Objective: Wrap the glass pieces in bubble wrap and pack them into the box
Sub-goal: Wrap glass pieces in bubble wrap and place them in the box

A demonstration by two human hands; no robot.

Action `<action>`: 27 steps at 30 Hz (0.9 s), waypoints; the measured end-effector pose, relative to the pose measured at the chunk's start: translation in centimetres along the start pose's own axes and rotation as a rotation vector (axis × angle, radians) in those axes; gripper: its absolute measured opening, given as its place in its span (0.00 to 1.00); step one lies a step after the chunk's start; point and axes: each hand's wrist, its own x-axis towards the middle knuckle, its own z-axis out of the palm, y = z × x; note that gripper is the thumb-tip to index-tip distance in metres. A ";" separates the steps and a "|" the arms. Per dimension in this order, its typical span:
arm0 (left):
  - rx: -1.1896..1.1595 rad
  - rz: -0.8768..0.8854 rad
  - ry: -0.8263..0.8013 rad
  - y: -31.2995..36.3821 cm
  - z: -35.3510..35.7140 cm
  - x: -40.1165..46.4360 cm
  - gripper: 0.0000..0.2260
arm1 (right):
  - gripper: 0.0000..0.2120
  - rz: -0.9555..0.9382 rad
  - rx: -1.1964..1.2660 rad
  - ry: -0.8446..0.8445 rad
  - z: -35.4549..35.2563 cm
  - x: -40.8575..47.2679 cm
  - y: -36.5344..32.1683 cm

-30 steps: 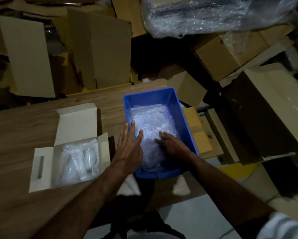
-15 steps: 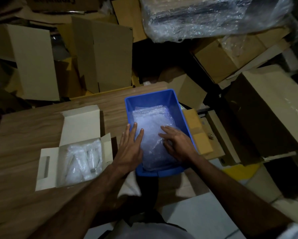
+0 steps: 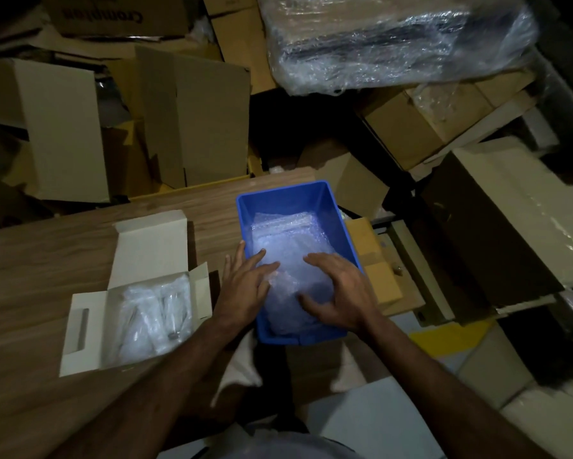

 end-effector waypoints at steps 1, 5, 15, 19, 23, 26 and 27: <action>0.004 0.002 -0.009 -0.1 -0.2 0.0 0.21 | 0.37 -0.012 -0.026 -0.029 0.3 0.2 -0.3; -0.067 0.019 0.040 0.0 -0.6 0.0 0.20 | 0.36 0.035 -0.205 -0.222 2.6 1.3 -1.2; -0.162 0.015 0.100 0.3 -0.6 -0.8 0.43 | 0.34 -0.018 -0.117 -0.133 0.5 2.2 -2.1; -0.285 0.150 0.178 1.6 -2.9 0.0 0.25 | 0.33 -0.130 -0.180 -0.019 -1.1 2.4 -4.0; -0.371 0.301 0.307 1.1 -6.8 -0.5 0.26 | 0.33 -0.159 -0.232 0.077 -2.4 2.7 -5.0; -0.369 0.418 0.359 0.4 -9.6 -2.2 0.25 | 0.30 -0.176 -0.194 0.096 -2.4 3.1 -6.4; -0.368 0.426 0.384 0.1 -10.5 -2.9 0.22 | 0.29 -0.198 -0.175 0.089 -2.2 3.3 -7.0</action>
